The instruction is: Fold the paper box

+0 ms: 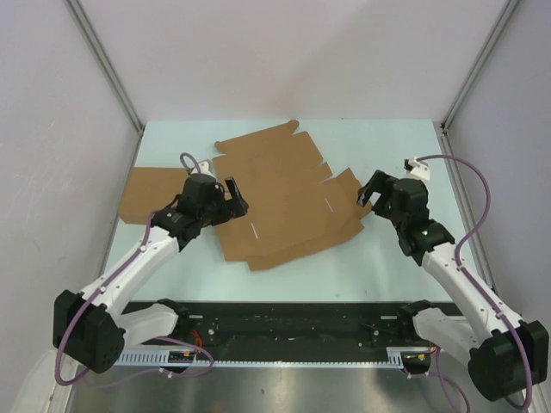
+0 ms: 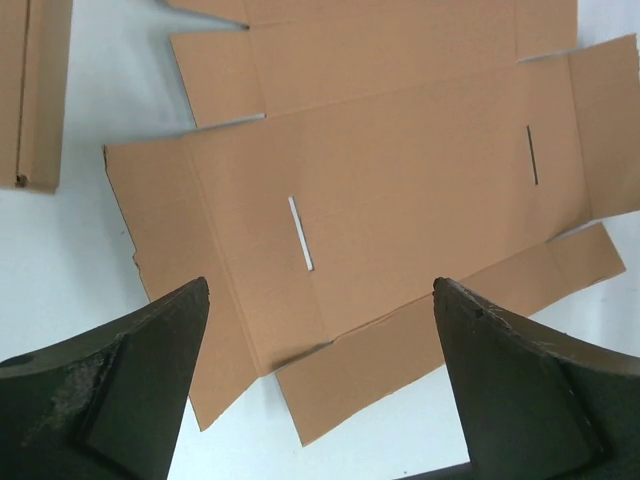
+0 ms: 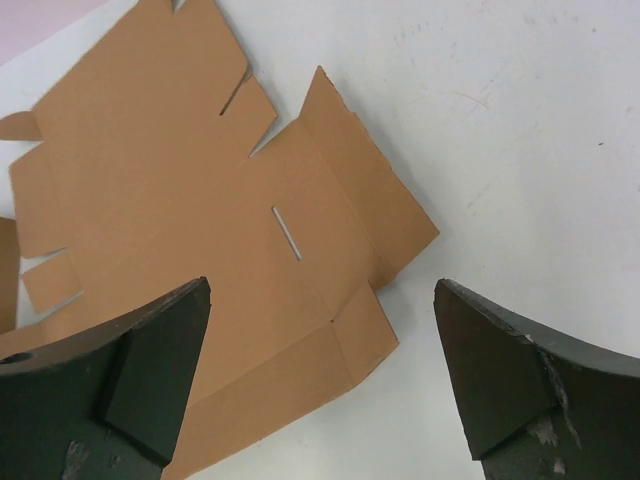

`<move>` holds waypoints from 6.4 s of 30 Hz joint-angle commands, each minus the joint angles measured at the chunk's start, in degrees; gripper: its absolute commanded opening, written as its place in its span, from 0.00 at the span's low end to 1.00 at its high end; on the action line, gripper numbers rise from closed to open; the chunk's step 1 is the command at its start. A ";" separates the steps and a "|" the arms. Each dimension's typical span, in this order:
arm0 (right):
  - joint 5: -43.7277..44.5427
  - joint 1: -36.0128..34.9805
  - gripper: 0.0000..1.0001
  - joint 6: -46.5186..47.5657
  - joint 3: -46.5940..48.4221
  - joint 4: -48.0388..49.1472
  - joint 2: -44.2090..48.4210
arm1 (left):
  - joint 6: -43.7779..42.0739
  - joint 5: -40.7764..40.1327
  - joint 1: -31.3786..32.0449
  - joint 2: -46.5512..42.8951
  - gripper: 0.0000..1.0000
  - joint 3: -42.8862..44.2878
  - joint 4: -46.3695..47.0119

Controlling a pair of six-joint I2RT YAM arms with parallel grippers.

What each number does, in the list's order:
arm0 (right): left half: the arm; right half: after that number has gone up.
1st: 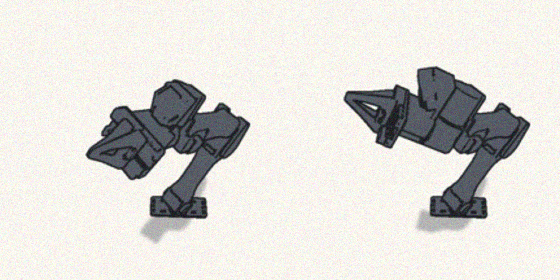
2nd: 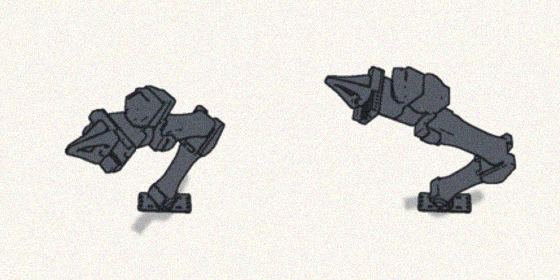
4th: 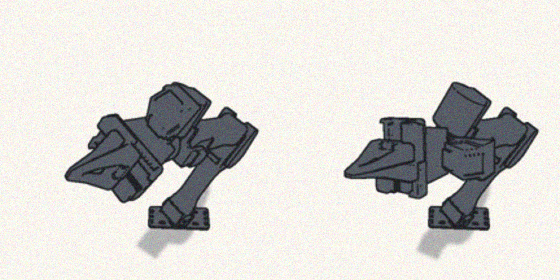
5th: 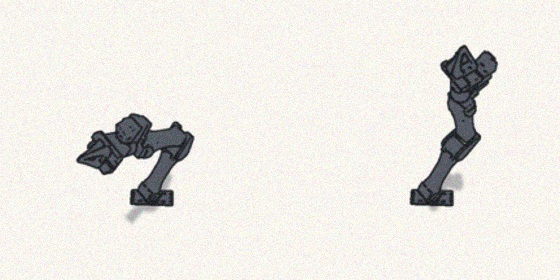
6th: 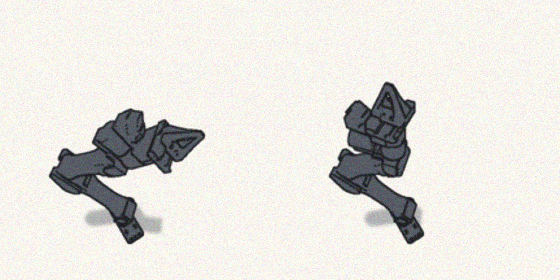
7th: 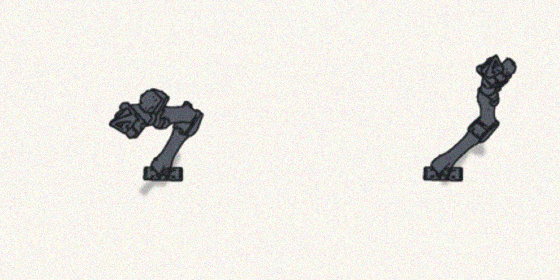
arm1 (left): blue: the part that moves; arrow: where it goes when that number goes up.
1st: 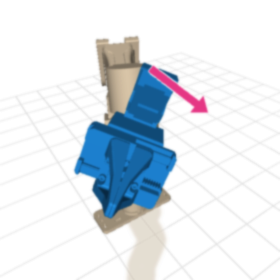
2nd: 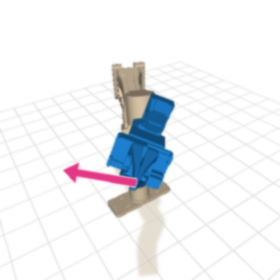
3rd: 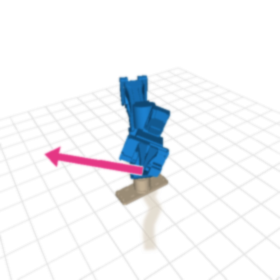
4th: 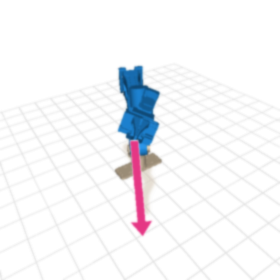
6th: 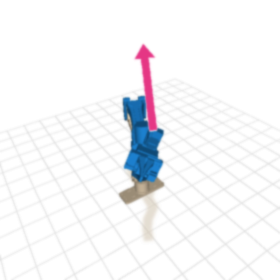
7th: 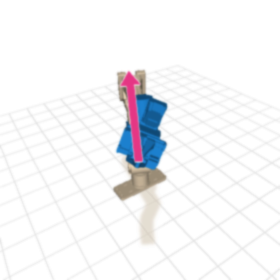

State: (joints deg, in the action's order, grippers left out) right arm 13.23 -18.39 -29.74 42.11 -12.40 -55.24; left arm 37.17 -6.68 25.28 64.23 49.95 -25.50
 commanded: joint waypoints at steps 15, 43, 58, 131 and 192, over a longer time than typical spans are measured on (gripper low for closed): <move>-15.95 10.13 1.00 13.03 10.44 21.89 -30.96 | -0.69 5.62 -0.05 -12.72 1.00 -6.18 3.08; -31.53 13.73 0.00 17.36 25.74 8.46 -49.97 | -3.33 11.69 -0.05 -13.51 1.00 -6.28 6.07; -16.24 15.67 0.00 -6.02 20.57 -3.24 -22.73 | 5.19 14.76 1.87 -11.32 1.00 -9.08 17.93; 6.38 -4.46 0.68 0.12 32.33 -27.06 16.04 | -24.85 31.43 8.84 19.52 0.04 46.06 -16.94; -0.74 -4.28 0.72 5.57 23.64 -14.67 -3.55 | 11.41 -5.68 -6.85 -5.13 1.00 6.42 26.12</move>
State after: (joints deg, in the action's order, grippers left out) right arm 16.43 -22.74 -22.33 66.46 -35.38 -57.45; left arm 41.12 5.85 11.75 71.18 70.94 -3.77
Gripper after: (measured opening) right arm 0.720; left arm 0.996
